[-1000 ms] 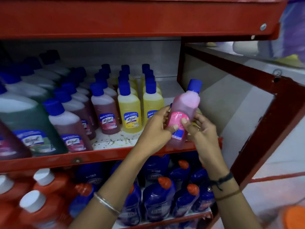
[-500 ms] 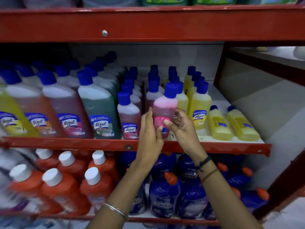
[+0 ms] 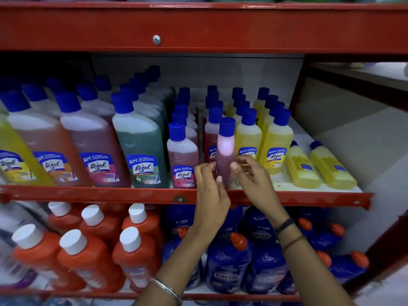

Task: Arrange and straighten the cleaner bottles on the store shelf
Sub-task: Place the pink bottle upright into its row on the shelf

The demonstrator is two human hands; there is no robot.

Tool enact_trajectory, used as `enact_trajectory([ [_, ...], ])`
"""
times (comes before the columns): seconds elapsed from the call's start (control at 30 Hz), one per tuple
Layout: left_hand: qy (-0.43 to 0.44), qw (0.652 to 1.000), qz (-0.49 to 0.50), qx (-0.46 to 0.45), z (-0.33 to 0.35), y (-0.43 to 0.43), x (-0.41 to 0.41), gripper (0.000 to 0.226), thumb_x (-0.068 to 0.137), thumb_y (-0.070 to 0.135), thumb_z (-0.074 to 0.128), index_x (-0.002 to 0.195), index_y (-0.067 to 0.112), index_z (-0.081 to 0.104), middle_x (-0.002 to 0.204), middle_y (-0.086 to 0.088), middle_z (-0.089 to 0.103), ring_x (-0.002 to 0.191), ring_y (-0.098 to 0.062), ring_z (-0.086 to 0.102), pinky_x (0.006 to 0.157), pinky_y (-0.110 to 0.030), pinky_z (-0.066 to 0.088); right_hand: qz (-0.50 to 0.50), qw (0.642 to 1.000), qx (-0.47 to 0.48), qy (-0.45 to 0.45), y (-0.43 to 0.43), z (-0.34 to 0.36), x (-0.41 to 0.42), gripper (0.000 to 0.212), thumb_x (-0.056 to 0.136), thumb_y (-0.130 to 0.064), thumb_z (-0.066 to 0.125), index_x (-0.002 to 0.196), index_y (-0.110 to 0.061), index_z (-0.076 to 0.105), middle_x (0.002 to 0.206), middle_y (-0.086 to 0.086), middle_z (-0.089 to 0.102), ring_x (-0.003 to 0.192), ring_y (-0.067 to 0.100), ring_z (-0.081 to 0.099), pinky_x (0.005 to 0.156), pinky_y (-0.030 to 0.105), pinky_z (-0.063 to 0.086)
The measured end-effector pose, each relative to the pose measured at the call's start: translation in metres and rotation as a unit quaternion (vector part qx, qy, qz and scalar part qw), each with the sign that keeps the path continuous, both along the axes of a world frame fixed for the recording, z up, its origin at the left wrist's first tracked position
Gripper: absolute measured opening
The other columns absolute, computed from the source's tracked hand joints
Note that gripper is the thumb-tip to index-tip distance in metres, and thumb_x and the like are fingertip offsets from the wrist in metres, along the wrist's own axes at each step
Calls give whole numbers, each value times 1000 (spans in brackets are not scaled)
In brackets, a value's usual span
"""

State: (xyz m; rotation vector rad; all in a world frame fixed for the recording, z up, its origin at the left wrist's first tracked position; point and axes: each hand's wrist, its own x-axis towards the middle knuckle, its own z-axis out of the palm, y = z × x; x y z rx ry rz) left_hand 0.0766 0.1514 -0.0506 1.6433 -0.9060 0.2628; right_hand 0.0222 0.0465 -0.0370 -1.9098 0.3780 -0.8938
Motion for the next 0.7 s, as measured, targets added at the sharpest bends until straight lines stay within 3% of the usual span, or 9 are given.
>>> enact_trajectory([
  [0.1, 17, 999, -36, 8, 0, -2, 2, 41, 83, -12, 38, 120, 6, 37, 130, -9, 36, 116, -9, 40, 94, -5, 34, 0, 1000, -3, 25, 1, 2, 7, 44, 73, -35, 74, 111, -21, 56, 108, 1, 66, 96, 7, 65, 78, 23, 55],
  [0.23, 71, 995, -61, 46, -1, -7, 1, 57, 84, -10, 39, 134, 9, 21, 139, -13, 35, 124, -16, 42, 102, -20, 39, 41, 998, 44, 7, -6, 2, 10, 41, 80, -18, 70, 116, -20, 48, 114, 2, 64, 103, 18, 66, 87, 32, 55],
  [0.33, 75, 994, -37, 68, -3, -11, -3, 76, 81, -12, 44, 142, 10, 5, 145, -17, 26, 133, -23, 33, 109, -37, 37, 97, 993, 71, 16, -10, 4, 10, 37, 85, -12, 63, 117, -12, 45, 116, 5, 61, 103, 13, 64, 85, 23, 52],
  [0.4, 71, 995, -17, 71, -3, -12, -5, 79, 80, -13, 44, 143, 8, 2, 146, -18, 21, 136, -27, 28, 111, -42, 35, 116, 990, 75, 18, -12, 6, 12, 37, 84, -15, 59, 117, -7, 45, 115, 8, 62, 100, 6, 64, 83, 18, 51],
  [0.57, 67, 994, 13, 83, 0, -11, -14, 77, 84, -10, 42, 144, 6, -5, 152, -17, 8, 142, -26, 12, 112, -27, 18, 124, 990, 60, 26, -10, 2, 13, 40, 83, -23, 62, 118, -12, 48, 122, 11, 64, 111, 15, 63, 92, 26, 50],
  [0.7, 25, 997, 33, 67, -1, -11, -28, 72, 89, 2, 44, 144, 5, -3, 154, -17, -4, 143, -22, 3, 110, -18, 11, 80, 996, 40, 11, -11, 4, -10, 40, 85, -20, 64, 122, -22, 49, 118, 2, 66, 110, 8, 63, 94, 24, 50],
])
